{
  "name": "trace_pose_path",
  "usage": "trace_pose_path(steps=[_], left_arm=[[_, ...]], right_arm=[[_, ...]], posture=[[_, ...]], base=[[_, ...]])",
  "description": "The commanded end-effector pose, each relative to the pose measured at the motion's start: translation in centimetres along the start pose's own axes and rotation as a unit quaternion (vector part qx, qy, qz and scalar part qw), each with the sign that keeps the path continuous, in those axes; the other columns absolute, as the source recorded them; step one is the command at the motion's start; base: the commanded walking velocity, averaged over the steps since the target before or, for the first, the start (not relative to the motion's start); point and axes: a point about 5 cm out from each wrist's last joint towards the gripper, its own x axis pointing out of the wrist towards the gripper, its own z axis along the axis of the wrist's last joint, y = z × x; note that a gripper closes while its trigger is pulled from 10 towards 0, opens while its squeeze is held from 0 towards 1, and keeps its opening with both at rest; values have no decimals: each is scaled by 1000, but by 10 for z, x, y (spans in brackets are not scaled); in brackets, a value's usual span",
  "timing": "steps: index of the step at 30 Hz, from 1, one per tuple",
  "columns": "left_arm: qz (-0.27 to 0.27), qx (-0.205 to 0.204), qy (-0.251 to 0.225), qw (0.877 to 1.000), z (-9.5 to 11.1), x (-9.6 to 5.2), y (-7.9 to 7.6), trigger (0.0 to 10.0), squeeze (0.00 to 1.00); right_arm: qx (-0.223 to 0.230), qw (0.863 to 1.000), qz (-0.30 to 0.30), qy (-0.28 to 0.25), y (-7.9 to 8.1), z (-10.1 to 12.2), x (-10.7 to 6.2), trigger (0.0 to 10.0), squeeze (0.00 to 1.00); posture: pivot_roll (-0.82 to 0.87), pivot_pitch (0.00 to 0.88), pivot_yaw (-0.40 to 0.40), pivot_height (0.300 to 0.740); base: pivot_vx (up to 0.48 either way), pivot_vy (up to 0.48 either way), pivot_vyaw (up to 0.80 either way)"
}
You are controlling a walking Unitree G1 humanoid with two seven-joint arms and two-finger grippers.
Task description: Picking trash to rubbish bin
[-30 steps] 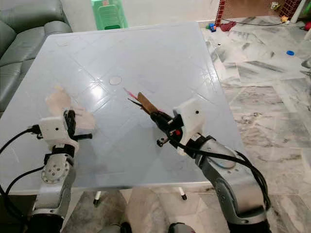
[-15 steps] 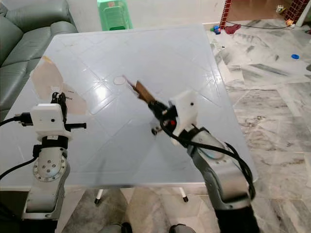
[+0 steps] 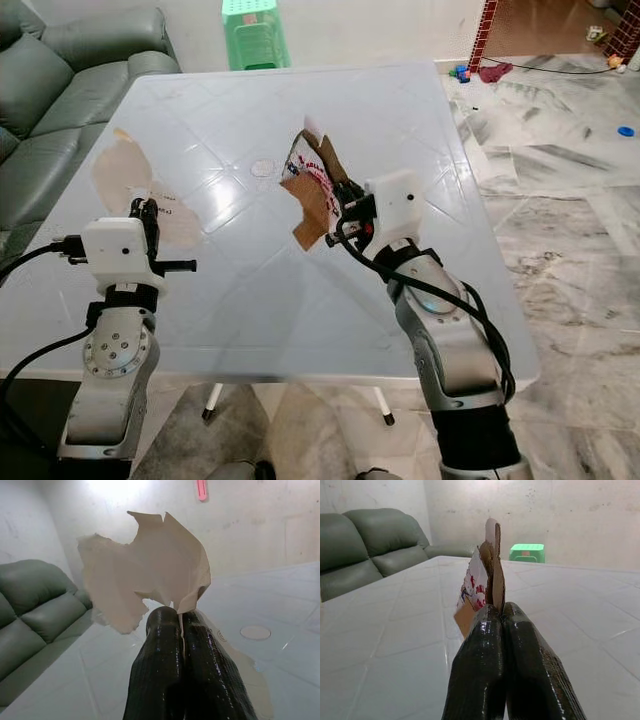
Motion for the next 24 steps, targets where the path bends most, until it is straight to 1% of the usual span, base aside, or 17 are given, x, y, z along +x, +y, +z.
trace_pose_path(steps=[1, 2, 5, 6, 7, 8, 10, 11, 12, 13, 15, 16, 19, 20, 22, 24], left_arm=[[-3, 0, 1, 1000, 1, 2, 1, 2118, 0], [-3, 0, 2, 1000, 1, 2, 1, 2275, 0], [-2, 0, 4, 1000, 1, 2, 2, 2157, 0], [-2, 0, 6, 1000, 0, 2, 2, 2471, 0], [-3, 0, 7, 1000, 0, 2, 2, 2471, 0], [-3, 1, 9, 1000, 0, 1, 3, 3412, 0], [-4, 1, 10, 1000, -1, 1, 3, 3451, 0], [-4, 1, 11, 1000, -1, 1, 3, 3255, 0], [-5, 0, 12, 1000, -1, 1, 3, 2549, 0], [-5, 0, 12, 1000, -1, 1, 3, 2549, 0], [-6, -2, 12, 1000, -1, 2, 3, 2000, 0], [-6, -2, 12, 1000, -1, 2, 3, 2000, 0], [-5, -3, 14, 1000, -2, 2, 3, 2235, 0], [-5, -3, 14, 1000, -2, 3, 3, 2784, 0], [-5, -4, 14, 1000, -1, 2, 2, 3333, 0], [-6, -4, 15, 1000, -2, 2, 2, 3412, 0]], right_arm=[[-2, 1000, -3, -8, 0, 3, 2, 0, 0], [-2, 1000, -3, -8, 0, 2, 2, 0, 0], [0, 1000, -3, -9, 0, 2, 3, 0, 0], [0, 1000, -4, -9, -1, 2, 3, 0, 0], [0, 1000, -4, -9, -1, 2, 3, 0, 0], [1, 1000, -5, -10, -1, 2, 4, 0, 0], [2, 1000, -5, -11, -2, 2, 4, 0, 0], [3, 1000, -5, -11, -2, 2, 4, 0, 0], [3, 1000, -5, -11, -2, 2, 4, 0, 0], [3, 1000, -5, -11, -2, 2, 4, 0, 0], [5, 1000, -7, -11, -3, 2, 4, 0, 0], [5, 1000, -7, -11, -3, 2, 4, 0, 0], [6, 1000, -9, -10, -5, 1, 3, 0, 0], [6, 1000, -10, -10, -5, 1, 3, 0, 0], [6, 1000, -10, -10, -5, 2, 3, 0, 0], [6, 1000, -11, -10, -6, 2, 3, 0, 0]], posture=[[-51, 60, 61, 740], [-51, 60, 61, 740], [-45, 63, 61, 740], [-45, 63, 61, 740], [-45, 63, 62, 740], [-44, 64, 62, 740], [-44, 64, 62, 740], [-46, 65, 63, 740], [-46, 65, 63, 740], [-46, 65, 63, 740], [-48, 65, 63, 740], [-48, 65, 63, 740], [-51, 66, 63, 740], [-51, 66, 63, 740], [-53, 68, 62, 740], [-54, 68, 62, 740]], base=[[0, 0, 0], [0, 0, 0], [0, 0, 0], [0, 0, 0], [0, 0, 0], [0, 0, 0], [0, 0, 0], [0, 0, 0], [-240, 0, 0], [-240, 0, 0], [-249, 0, 0], [-259, 0, 0], [-271, 0, 0], [-311, 0, 0], [-307, 0, 0], [-307, 0, 0]])
